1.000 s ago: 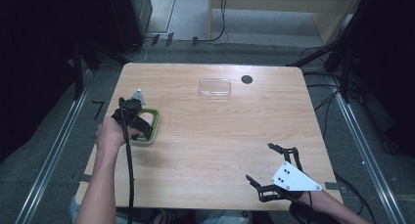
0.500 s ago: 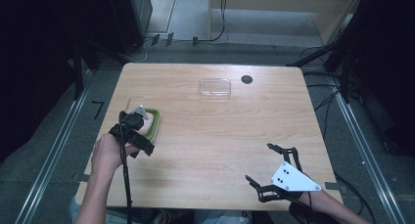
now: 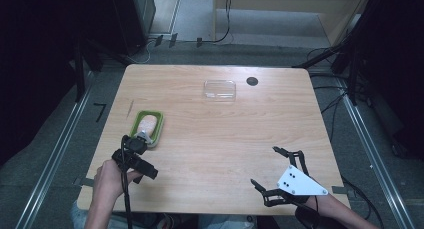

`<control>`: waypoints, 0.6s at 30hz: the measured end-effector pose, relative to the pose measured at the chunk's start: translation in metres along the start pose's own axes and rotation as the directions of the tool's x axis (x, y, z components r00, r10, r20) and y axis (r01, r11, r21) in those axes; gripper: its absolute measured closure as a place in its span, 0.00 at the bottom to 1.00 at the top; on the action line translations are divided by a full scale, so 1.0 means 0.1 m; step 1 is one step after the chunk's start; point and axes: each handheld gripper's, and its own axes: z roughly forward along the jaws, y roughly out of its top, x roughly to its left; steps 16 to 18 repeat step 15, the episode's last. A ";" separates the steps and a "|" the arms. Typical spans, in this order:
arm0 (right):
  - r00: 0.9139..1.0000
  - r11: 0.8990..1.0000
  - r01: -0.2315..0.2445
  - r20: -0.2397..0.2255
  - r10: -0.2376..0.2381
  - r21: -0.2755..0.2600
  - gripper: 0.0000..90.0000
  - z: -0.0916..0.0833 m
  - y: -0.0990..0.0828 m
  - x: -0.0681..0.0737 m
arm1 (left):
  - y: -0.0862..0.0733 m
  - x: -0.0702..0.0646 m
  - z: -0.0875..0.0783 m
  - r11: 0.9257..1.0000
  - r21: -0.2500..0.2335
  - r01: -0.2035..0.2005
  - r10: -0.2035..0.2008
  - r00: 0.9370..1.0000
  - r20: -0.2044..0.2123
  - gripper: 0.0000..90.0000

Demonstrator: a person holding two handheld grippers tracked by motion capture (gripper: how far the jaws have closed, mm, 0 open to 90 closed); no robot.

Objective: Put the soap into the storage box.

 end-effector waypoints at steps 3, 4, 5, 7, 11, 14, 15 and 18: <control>1.000 1.000 0.003 -0.004 -0.003 0.002 0.00 0.00 0.00 0.00 | -0.10 -0.02 0.07 1.000 0.002 0.001 -0.001 1.000 0.006 0.10; 1.000 1.000 0.003 -0.004 -0.003 0.002 0.00 0.00 0.00 0.00 | -0.12 -0.02 0.09 1.000 0.001 0.002 -0.002 1.000 0.009 0.10; 1.000 1.000 0.003 -0.003 -0.003 0.002 0.00 0.00 0.00 0.00 | -0.16 -0.03 0.11 1.000 -0.006 0.008 -0.008 1.000 0.013 0.10; 1.000 1.000 0.003 -0.004 -0.003 0.002 0.00 0.00 0.00 0.00 | -0.19 -0.03 0.13 1.000 -0.006 0.008 -0.008 1.000 0.008 0.10; 1.000 1.000 0.003 -0.003 -0.003 0.001 0.00 0.00 0.00 0.00 | -0.26 -0.01 0.17 0.999 -0.042 0.019 -0.019 1.000 0.003 0.10; 1.000 1.000 0.002 0.000 -0.002 -0.001 0.00 0.00 0.00 0.00 | -0.28 0.02 0.19 0.997 -0.073 0.036 -0.036 0.999 0.000 0.10; 1.000 1.000 0.005 0.000 -0.005 0.000 0.00 0.00 0.00 0.00 | -0.28 0.02 0.18 0.996 -0.079 0.037 -0.037 0.999 -0.004 0.10; 1.000 1.000 0.005 0.000 -0.005 0.000 0.00 0.00 0.00 0.00 | -0.28 0.02 0.18 0.996 -0.079 0.037 -0.037 0.999 -0.004 0.10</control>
